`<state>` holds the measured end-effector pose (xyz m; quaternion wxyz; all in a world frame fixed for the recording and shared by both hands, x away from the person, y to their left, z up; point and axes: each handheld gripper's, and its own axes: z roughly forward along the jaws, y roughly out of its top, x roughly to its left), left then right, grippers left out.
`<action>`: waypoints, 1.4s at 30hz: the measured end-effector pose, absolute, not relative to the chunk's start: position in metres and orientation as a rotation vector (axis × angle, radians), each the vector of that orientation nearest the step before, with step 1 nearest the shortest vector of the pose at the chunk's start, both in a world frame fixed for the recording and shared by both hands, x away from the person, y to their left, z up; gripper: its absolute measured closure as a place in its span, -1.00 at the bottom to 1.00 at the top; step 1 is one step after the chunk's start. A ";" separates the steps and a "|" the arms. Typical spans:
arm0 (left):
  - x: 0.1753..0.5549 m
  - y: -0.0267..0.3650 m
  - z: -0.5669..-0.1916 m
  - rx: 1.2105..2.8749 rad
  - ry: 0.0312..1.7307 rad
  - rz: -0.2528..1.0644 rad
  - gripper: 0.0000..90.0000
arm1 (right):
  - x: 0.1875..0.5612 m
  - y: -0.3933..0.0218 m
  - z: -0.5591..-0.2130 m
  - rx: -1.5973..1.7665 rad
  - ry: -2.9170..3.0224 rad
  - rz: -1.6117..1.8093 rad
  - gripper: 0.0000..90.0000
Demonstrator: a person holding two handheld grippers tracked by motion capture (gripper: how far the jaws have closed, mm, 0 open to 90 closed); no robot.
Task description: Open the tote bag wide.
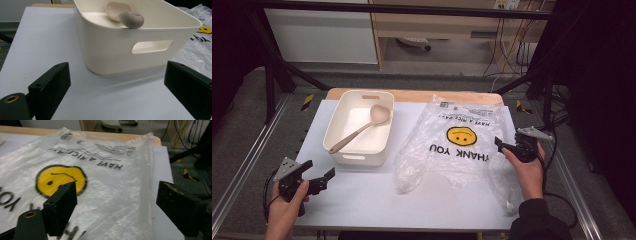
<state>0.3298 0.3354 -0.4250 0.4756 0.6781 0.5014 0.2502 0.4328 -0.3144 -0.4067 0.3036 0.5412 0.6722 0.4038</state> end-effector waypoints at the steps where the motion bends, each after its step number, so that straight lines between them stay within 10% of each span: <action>1: 0.330 0.336 -0.425 1.655 1.226 0.612 -0.85 | 0.430 -0.308 -0.405 1.415 1.800 1.064 -0.68; 42: 0.331 0.332 -0.424 1.695 1.201 0.596 -0.85 | 0.359 -0.033 -0.433 0.881 2.538 1.163 -0.88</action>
